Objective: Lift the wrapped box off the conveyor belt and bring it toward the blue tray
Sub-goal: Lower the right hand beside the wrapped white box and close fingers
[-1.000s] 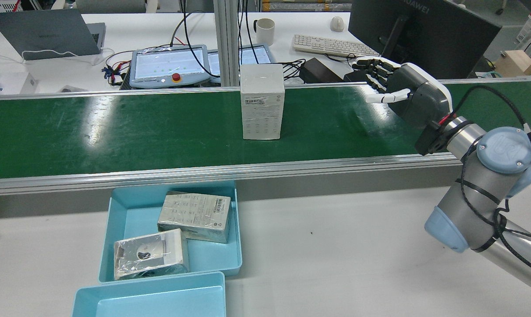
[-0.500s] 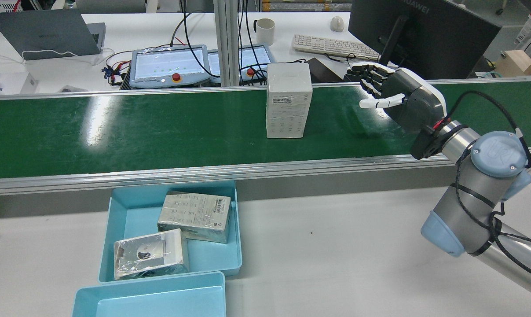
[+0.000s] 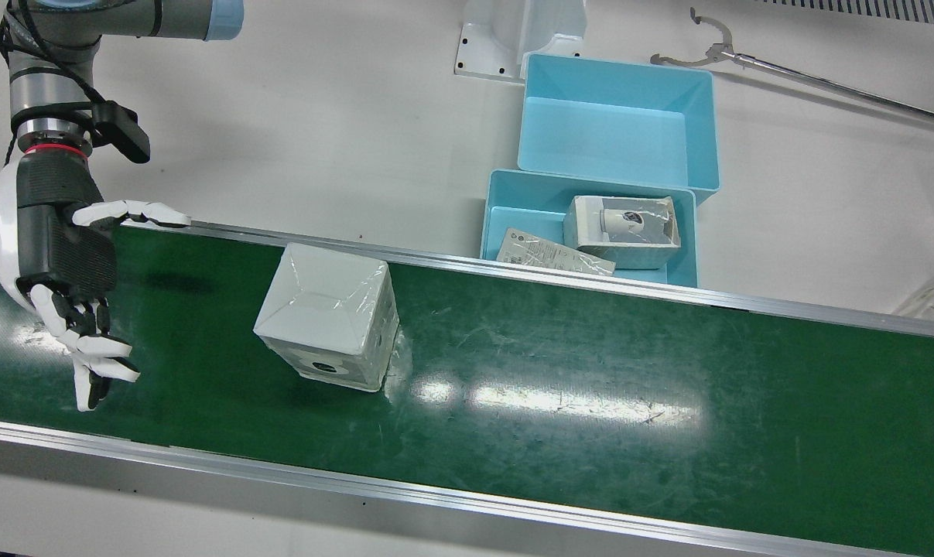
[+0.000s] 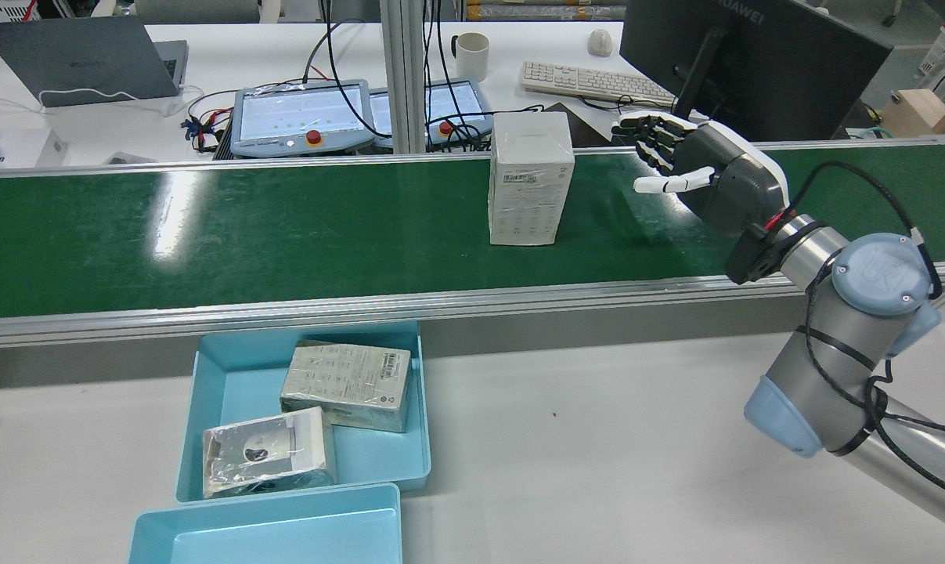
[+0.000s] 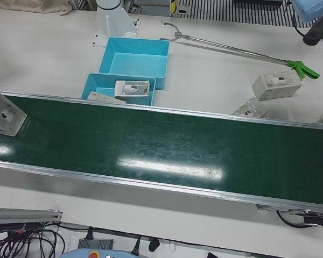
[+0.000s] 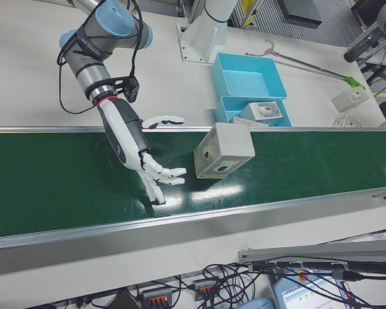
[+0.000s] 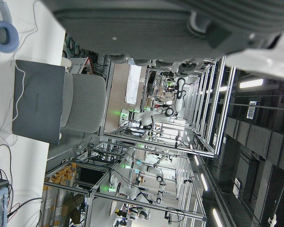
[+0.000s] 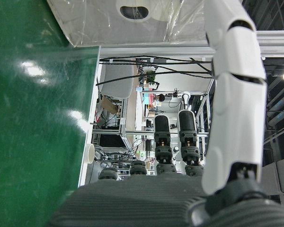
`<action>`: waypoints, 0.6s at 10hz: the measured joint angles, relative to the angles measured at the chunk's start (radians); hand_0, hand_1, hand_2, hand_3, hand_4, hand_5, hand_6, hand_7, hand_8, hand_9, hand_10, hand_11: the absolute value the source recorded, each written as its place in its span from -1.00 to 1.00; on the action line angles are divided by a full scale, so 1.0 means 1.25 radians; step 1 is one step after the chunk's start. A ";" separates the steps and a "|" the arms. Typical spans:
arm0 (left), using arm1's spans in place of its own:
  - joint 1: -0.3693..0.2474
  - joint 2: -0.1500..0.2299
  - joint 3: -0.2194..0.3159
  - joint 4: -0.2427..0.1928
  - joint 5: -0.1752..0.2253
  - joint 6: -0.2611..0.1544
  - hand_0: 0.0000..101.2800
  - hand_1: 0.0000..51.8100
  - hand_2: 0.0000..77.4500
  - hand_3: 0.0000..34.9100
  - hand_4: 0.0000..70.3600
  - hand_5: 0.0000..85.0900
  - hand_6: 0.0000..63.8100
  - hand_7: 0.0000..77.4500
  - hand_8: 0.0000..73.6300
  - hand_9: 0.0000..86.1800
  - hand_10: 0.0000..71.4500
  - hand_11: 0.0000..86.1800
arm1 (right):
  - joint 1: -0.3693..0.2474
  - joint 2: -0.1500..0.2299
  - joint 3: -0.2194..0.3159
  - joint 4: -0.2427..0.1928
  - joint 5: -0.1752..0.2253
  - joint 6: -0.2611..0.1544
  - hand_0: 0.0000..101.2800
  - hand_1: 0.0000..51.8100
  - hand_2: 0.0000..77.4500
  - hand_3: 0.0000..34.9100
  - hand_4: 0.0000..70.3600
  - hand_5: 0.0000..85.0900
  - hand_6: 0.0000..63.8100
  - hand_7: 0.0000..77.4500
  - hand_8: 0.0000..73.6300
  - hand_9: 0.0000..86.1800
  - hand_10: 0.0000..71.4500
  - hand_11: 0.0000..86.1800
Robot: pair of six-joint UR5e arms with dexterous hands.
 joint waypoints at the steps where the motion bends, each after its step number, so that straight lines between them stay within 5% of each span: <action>1: 0.000 0.000 0.000 0.000 0.000 0.000 -1.00 -1.00 -0.97 -1.00 -1.00 -0.97 -1.00 -0.99 -0.99 -1.00 -0.98 -1.00 | 0.000 0.000 0.000 0.000 0.000 0.000 -0.06 -0.45 -0.52 -0.56 -0.57 -0.35 -0.81 -0.41 -1.00 -0.87 -1.00 -0.96; 6: 0.000 0.000 0.000 0.000 0.000 0.000 -1.00 -1.00 -0.97 -1.00 -1.00 -0.99 -1.00 -0.99 -0.99 -1.00 -1.00 -1.00 | -0.002 0.001 -0.002 0.000 0.000 0.000 -0.06 -0.45 -0.52 -0.57 -0.55 -0.35 -0.81 -0.41 -1.00 -0.87 -1.00 -0.96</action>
